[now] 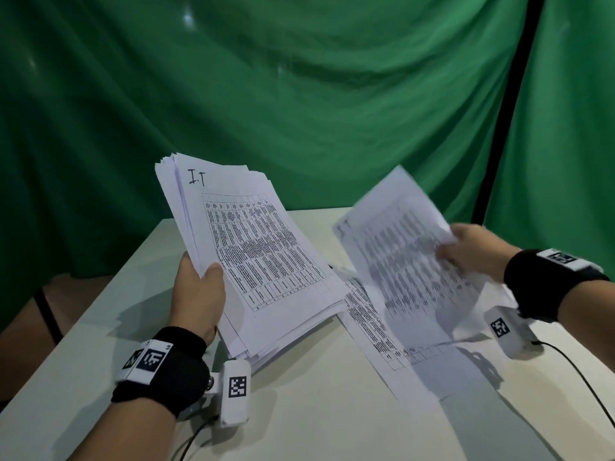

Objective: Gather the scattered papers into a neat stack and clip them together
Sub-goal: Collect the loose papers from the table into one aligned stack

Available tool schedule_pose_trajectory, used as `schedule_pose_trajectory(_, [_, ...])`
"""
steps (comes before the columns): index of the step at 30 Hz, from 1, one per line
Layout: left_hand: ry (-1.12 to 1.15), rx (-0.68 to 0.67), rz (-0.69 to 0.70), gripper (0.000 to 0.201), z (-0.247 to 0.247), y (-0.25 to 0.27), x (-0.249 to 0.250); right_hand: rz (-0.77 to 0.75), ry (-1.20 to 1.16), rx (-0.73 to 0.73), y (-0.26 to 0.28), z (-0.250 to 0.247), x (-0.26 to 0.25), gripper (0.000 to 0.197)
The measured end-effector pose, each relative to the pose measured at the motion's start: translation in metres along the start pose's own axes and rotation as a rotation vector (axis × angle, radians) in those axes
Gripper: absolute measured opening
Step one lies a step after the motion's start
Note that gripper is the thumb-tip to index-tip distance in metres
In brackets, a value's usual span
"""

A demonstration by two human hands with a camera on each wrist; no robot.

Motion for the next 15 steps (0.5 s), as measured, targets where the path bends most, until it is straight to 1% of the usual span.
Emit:
schedule_pose_trajectory(1, [-0.001, -0.006, -0.002, 0.027, 0.001, 0.001, 0.000, -0.009, -0.165, 0.009, 0.000, -0.010, -0.004, 0.015])
schedule_pose_trajectory(2, [-0.004, -0.013, -0.005, 0.028, 0.001, 0.001, 0.000, -0.018, -0.314, 0.014, 0.000, -0.020, -0.010, 0.016])
schedule_pose_trajectory(4, [-0.002, -0.035, -0.010, 0.030, 0.003, 0.003, 0.000, -0.047, -0.590, -0.025, -0.001, -0.037, -0.022, 0.025])
schedule_pose_trajectory(5, [0.000, -0.047, -0.014, 0.029, 0.005, 0.004, 0.000, -0.062, -0.691, -0.065, 0.000, -0.041, -0.030, 0.031])
schedule_pose_trajectory(6, [0.004, -0.061, -0.024, 0.029, 0.007, 0.005, 0.000, -0.077, -0.740, -0.108, 0.002, -0.042, -0.038, 0.035])
schedule_pose_trajectory(9, [0.024, -0.132, -0.069, 0.030, 0.017, 0.011, -0.003, -0.087, -0.731, -0.185, 0.007, -0.029, -0.057, 0.037])
schedule_pose_trajectory(12, [0.033, -0.220, -0.099, 0.039, 0.028, 0.019, -0.003, -0.094, -0.736, -0.261, 0.015, 0.000, -0.074, 0.036])
schedule_pose_trajectory(15, [0.048, -0.288, -0.108, 0.044, 0.036, 0.026, -0.003, -0.080, -0.712, -0.353, 0.028, 0.031, -0.092, 0.028])
Point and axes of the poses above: each hand's wrist, its own y-axis away from the middle knuckle, its own z-axis out of the palm, x = y × z, the point moved 5 cm from there along -y, towards the middle knuckle, and after that the axes turned 7 degrees about y, right-handed, at the moved point
